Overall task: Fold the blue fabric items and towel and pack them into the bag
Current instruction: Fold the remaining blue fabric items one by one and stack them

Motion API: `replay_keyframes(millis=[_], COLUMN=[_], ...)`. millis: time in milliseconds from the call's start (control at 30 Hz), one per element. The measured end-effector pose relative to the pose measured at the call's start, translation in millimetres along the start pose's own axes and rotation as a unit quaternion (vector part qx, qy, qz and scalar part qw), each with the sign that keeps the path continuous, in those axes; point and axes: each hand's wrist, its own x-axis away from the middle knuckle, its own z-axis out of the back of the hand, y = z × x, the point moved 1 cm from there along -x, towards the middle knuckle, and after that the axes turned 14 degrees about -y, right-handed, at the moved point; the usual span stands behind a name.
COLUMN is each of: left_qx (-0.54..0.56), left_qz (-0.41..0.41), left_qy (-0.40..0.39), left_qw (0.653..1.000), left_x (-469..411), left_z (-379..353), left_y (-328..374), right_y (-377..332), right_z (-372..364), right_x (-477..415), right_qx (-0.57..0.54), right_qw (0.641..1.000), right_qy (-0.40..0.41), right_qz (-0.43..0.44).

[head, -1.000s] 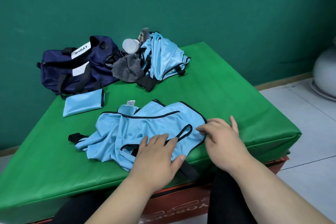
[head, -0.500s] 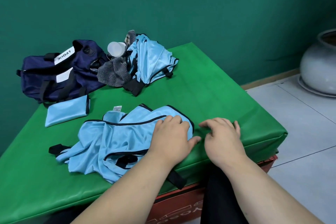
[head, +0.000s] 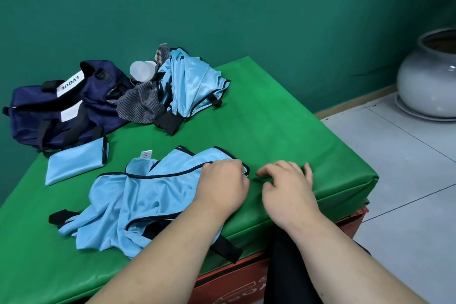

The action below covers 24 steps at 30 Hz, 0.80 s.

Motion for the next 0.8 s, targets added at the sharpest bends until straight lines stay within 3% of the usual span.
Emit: replay_keyframes(millis=[133, 333, 600, 800], left_qx=[0.148, 0.262, 0.347, 0.397], left_qz=[0.005, -0.021, -0.016, -0.015], left_qy=[-0.012, -0.054, -0.072, -0.058], left_qw=[0.989, 0.963, 0.935, 0.916], left_x=[17.2, 68.7, 121.3, 142.4], left_z=[8.6, 26.5, 24.8, 4.7], left_y=[-11.5, -31.7, -67.0, -89.3], right_y=[0.6, -7.5, -26.6, -41.8], right_z=[0.0, -9.5, -22.5, -36.0], right_x=[-0.7, 6.2, 17.2, 24.1], right_qx=[-0.035, -0.158, -0.118, -0.06], right_qw=[0.999, 0.962, 0.929, 0.922], right_qy=[0.014, -0.021, -0.086, -0.101], right_qz=[0.029, 0.222, 0.34, 0.37])
